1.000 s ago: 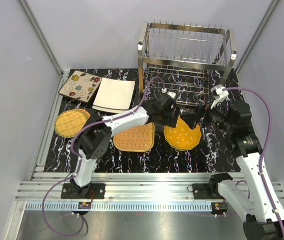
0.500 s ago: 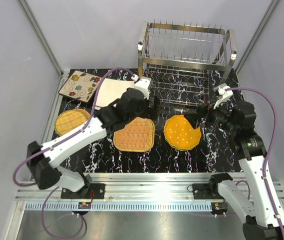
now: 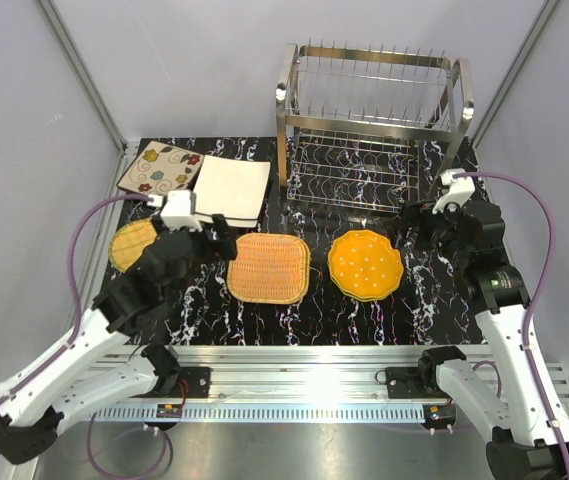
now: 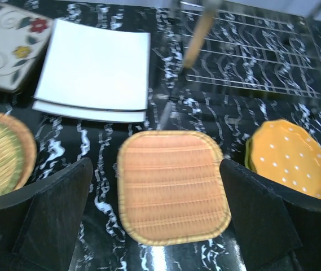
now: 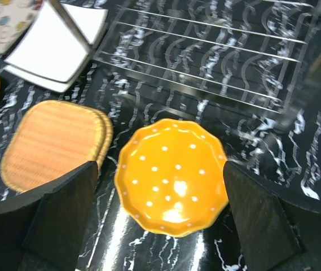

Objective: Unload the plates from the dish rack
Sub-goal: Place the plate on the table

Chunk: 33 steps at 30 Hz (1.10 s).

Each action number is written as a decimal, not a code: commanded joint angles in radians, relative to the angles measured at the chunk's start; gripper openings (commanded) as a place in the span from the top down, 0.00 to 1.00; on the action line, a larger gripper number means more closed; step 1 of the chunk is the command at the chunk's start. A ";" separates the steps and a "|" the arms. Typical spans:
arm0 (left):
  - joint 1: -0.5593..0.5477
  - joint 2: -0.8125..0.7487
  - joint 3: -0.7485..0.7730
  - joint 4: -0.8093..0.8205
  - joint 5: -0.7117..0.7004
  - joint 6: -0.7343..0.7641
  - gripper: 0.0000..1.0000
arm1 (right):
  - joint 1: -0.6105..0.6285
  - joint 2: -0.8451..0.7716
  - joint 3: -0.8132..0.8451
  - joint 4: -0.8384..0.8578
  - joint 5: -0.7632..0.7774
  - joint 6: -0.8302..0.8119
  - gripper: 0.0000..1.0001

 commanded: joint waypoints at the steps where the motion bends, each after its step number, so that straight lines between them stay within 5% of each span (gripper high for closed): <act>1: 0.049 -0.085 -0.059 -0.024 -0.086 -0.056 0.01 | -0.006 0.011 -0.015 0.017 0.156 0.025 0.00; 15: 0.135 -0.208 -0.119 -0.113 -0.105 -0.073 0.01 | -0.006 0.000 -0.073 -0.013 0.549 0.072 0.00; 33: 0.137 -0.233 -0.113 -0.179 -0.117 -0.085 0.01 | -0.006 -0.066 -0.191 0.034 0.683 0.025 0.00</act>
